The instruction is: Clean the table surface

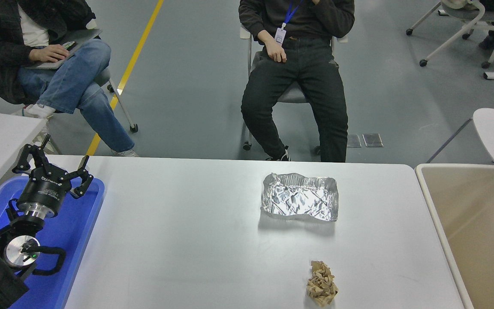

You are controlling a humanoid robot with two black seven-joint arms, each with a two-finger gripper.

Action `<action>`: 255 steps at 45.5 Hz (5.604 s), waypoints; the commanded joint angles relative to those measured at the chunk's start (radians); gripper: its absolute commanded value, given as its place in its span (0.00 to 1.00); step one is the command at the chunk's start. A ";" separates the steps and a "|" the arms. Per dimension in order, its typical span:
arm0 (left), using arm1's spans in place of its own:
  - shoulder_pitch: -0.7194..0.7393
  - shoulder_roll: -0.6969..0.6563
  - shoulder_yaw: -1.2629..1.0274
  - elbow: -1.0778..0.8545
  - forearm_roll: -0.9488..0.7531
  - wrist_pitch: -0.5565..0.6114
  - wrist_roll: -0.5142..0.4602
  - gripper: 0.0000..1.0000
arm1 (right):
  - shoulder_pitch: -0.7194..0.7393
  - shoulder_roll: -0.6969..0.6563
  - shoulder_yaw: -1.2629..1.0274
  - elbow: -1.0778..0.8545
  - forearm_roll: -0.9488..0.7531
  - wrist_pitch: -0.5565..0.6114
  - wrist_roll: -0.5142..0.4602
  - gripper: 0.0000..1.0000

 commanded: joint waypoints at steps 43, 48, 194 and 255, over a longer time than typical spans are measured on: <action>0.000 0.000 0.000 0.000 0.000 0.000 0.000 1.00 | -0.226 0.250 -0.064 -0.001 -0.064 -0.130 -0.058 0.00; 0.000 0.000 0.000 0.000 0.000 0.000 0.000 1.00 | -0.224 0.250 -0.062 -0.001 -0.064 -0.130 -0.058 0.00; 0.000 0.001 0.000 0.000 0.000 0.000 0.000 1.00 | 0.540 0.047 -0.029 0.888 -0.325 -0.225 -0.045 0.98; 0.000 0.000 0.000 0.000 0.000 0.000 0.000 1.00 | -0.055 0.198 1.266 0.878 -0.219 -0.506 -0.019 0.98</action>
